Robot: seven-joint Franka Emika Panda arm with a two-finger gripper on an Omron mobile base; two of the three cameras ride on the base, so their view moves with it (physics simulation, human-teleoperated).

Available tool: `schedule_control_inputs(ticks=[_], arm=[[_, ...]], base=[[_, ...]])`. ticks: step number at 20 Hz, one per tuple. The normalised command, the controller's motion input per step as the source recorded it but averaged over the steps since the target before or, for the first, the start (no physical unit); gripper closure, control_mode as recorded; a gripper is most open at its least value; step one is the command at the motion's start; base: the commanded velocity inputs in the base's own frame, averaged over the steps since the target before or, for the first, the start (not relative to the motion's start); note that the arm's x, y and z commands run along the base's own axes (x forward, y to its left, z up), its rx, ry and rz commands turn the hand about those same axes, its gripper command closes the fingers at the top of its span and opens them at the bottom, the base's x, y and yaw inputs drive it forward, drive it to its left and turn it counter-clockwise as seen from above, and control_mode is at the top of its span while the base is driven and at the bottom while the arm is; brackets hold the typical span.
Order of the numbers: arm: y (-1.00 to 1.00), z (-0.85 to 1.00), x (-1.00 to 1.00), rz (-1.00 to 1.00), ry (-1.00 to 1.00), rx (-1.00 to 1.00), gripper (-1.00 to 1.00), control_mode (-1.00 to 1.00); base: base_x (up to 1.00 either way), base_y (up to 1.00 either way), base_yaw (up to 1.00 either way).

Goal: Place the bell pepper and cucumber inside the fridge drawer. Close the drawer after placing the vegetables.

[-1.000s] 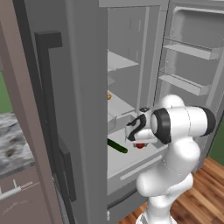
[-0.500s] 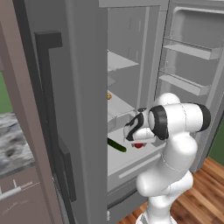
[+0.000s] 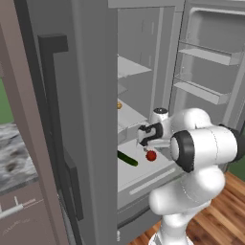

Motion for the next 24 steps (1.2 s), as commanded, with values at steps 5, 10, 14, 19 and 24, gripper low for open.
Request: schedule_control_inputs(ticks=[5,10,14,19,24], arm=[[-0.23,0.51,-0.92,-0.07,-0.08,0.03,-1.0,-1.0],[-0.29,0.07,-1.0,-0.28,-0.07,0.13,-1.0,-1.0],[-0.27,0.0,-0.93,-0.27,0.0,0.11,-1.0,-1.0],[-0.33,0.0,-0.63,-0.25,0.0,0.08,-1.0,-1.0],[-0.06,-0.28,0.12,-0.14,0.01,0.01,-1.0,-1.0]], base=[[0.0,0.0,0.0],[0.0,0.0,0.0],[0.0,0.0,0.0],[0.0,0.0,0.0],[0.0,0.0,0.0]])
